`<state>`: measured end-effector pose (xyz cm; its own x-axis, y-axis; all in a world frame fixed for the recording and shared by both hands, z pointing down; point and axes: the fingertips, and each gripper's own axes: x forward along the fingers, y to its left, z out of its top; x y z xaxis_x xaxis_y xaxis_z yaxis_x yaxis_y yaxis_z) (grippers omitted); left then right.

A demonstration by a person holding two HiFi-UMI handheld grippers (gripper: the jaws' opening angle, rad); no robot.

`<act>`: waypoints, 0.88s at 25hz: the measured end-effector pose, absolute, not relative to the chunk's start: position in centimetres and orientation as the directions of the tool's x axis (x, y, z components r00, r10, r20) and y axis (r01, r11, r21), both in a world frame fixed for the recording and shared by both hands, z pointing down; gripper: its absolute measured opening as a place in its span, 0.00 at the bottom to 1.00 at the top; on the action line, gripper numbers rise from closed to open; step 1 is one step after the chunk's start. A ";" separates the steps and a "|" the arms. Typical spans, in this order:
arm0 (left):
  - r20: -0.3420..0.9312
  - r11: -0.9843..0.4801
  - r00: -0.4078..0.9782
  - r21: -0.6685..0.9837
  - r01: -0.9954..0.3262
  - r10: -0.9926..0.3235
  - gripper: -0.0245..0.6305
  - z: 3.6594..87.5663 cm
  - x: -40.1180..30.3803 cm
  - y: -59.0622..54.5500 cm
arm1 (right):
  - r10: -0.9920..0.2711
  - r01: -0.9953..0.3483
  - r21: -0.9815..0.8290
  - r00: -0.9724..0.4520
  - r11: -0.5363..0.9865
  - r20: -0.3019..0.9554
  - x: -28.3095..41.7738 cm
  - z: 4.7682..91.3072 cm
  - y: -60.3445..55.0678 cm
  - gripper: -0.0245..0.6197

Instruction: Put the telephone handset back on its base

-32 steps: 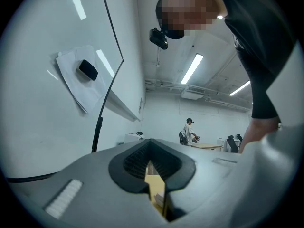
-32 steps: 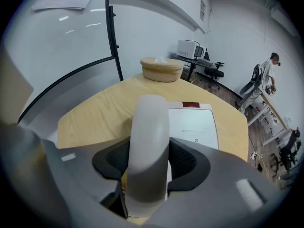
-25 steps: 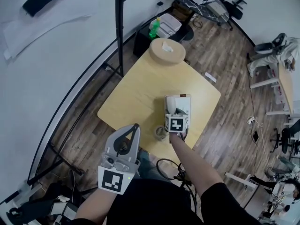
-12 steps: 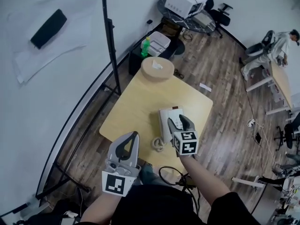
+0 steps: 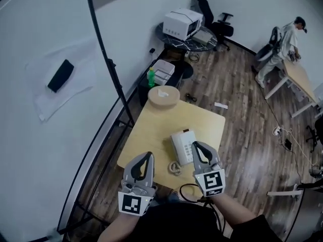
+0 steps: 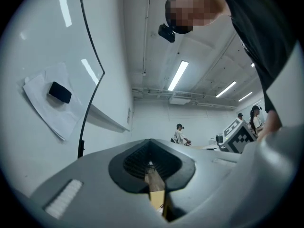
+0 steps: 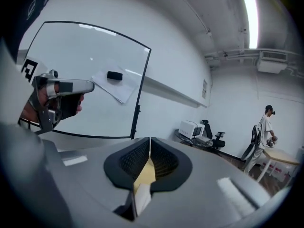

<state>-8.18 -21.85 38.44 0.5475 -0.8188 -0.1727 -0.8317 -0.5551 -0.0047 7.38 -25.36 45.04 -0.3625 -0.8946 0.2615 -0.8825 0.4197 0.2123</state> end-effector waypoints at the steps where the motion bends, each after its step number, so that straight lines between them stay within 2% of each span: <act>1: -0.176 -0.559 0.552 -0.010 -0.829 -0.815 0.04 38.0 -8.0 -21.7 | -0.902 -0.888 0.213 -0.357 0.408 0.242 7.6 44.4 -24.9 0.06; 8: -0.261 -0.567 0.558 -0.043 -0.822 -0.788 0.04 35.1 -7.4 -20.8 | -0.937 -0.917 0.203 -0.320 0.344 0.141 8.0 41.6 -21.9 0.05; 22: -0.271 -0.569 0.561 -0.056 -0.820 -0.782 0.04 33.8 -8.1 -20.1 | -0.954 -0.942 0.164 -0.277 0.294 0.119 8.4 40.7 -21.0 0.05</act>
